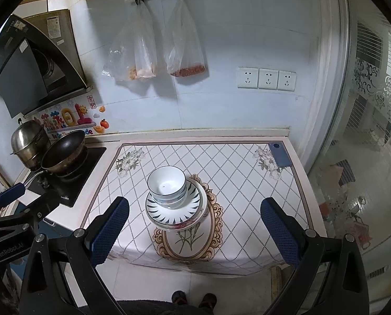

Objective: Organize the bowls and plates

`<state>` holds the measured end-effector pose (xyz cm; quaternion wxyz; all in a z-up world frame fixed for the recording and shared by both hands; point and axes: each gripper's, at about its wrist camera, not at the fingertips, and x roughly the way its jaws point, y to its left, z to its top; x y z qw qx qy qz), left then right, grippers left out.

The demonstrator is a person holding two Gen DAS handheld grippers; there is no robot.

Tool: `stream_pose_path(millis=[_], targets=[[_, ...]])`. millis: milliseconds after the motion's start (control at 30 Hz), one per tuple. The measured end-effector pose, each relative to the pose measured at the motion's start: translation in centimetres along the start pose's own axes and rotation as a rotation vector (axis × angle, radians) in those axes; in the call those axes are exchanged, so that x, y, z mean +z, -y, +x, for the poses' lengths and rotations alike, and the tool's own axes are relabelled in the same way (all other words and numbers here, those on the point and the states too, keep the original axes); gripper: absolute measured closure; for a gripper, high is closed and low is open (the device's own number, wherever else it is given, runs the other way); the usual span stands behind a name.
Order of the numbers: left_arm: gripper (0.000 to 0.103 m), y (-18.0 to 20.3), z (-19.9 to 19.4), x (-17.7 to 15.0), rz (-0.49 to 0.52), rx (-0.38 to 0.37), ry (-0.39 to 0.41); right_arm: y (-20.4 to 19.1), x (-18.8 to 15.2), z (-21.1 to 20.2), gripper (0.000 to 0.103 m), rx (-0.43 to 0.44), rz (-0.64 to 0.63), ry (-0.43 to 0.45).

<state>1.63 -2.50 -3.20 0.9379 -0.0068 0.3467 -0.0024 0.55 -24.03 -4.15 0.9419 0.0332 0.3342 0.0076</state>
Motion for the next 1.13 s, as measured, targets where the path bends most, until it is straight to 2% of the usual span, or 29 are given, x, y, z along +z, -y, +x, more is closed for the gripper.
stream_pose_path(millis=[1133], targets=[[0.000, -0.74, -0.01, -0.66, 0.001, 0.021, -0.021, -0.14, -0.49, 0.52, 0.001, 0.016, -0.003, -0.022]])
